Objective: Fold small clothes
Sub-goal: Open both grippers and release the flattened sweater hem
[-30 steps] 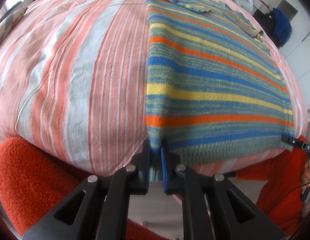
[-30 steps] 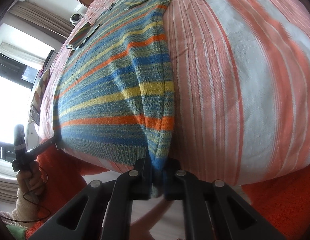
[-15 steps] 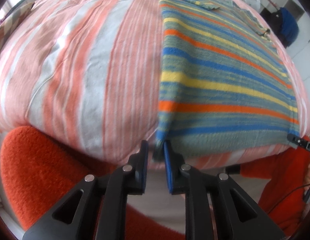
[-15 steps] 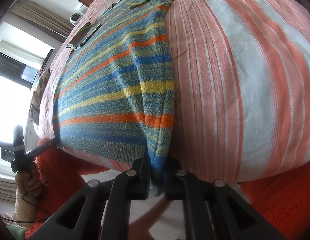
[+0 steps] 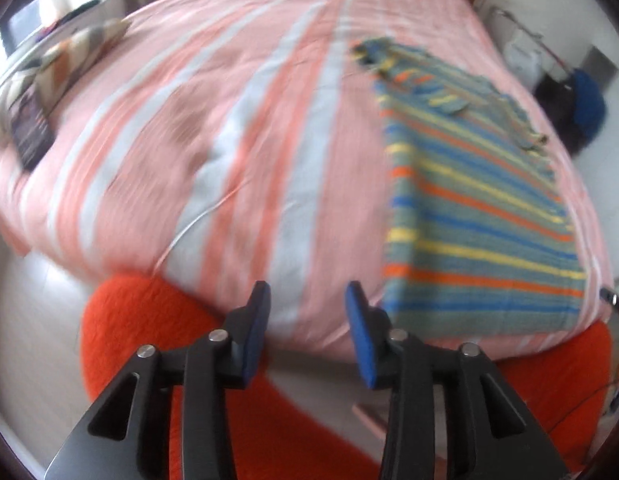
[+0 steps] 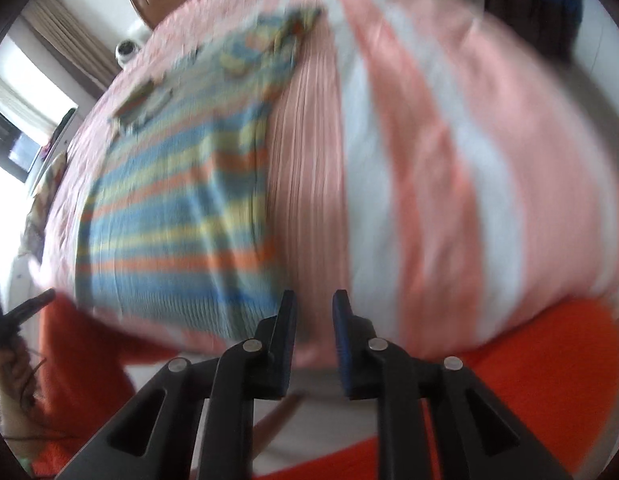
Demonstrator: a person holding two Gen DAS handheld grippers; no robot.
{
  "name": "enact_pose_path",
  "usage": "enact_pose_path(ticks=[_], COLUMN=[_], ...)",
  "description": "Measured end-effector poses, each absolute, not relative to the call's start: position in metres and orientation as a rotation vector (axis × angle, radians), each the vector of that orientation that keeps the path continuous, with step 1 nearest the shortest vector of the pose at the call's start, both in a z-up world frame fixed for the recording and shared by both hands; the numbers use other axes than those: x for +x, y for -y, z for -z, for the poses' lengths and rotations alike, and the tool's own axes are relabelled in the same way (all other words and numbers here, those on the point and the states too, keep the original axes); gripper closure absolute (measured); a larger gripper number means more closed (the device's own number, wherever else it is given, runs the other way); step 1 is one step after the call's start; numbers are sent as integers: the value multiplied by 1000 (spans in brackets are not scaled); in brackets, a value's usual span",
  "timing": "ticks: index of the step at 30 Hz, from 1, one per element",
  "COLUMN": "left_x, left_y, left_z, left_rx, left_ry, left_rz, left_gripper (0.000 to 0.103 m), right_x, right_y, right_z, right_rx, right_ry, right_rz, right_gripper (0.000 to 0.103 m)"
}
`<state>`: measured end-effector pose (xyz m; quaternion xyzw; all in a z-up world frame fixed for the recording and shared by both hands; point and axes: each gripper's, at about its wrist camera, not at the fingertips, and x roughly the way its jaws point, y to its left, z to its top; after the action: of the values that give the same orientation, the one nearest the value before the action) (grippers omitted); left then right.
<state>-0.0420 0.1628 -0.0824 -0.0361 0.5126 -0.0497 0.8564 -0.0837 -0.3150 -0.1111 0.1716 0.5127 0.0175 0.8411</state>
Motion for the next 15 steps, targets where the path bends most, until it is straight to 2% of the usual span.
enact_pose_path(ticks=[3,5,8,10,12,15], left_x=[-35,-27,-14,-11,-16,-22], left_y=[-129,-114,-105,-108,-113,-120], left_z=[83,94,111,125,130,127], left_rx=[-19,44,58,53,53,9], left_ry=[-1055,-1055,-1103,-1145,-1160,-1145], left_rz=[153,132,101,99,118,164], left_gripper=[55,44,41,38,32,29], right_x=[-70,-58,-50,-51,-58,-69], right_y=[300,282,263,265,273,287], right_z=[89,88,102,115,125,134], right_rx=[318,298,271,288,310,345], right_ry=[-1008,-1001,-1030,-1057,-1071,-1091], right_rz=[-103,-164,-195,-164,-120,-66], right_gripper=[82,80,80,74,57,50])
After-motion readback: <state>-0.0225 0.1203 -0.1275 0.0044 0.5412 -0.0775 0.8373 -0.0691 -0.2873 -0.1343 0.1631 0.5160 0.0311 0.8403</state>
